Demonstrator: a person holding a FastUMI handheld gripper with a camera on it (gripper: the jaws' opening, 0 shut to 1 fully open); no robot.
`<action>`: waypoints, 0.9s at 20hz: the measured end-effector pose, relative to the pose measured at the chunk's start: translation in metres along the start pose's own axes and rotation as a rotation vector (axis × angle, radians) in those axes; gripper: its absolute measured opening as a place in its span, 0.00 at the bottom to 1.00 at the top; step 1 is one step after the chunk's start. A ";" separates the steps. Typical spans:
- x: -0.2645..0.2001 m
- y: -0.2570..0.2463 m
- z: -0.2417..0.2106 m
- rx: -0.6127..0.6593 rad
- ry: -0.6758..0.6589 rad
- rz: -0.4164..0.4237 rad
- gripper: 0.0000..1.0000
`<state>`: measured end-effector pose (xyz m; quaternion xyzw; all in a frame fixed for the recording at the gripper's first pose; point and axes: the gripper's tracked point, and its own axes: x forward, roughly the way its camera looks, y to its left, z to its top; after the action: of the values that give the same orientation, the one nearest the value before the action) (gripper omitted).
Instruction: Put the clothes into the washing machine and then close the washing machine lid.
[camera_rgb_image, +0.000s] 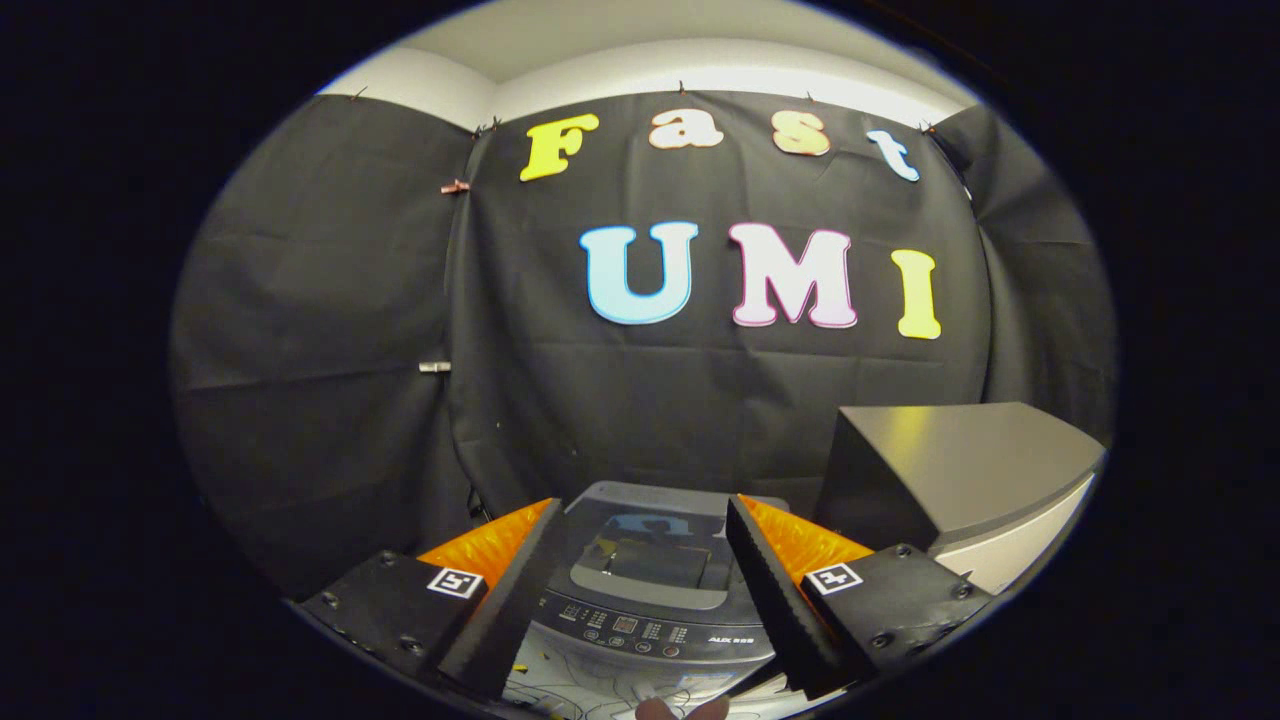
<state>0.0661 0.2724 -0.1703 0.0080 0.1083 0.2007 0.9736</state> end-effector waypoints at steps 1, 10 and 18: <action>-0.008 -0.004 0.008 0.002 -0.012 -0.003 1.00; -0.059 -0.051 0.079 0.033 -0.096 -0.057 1.00; -0.105 -0.116 0.121 0.065 -0.165 -0.156 1.00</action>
<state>0.0429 0.1278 -0.0375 0.0475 0.0346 0.1192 0.9911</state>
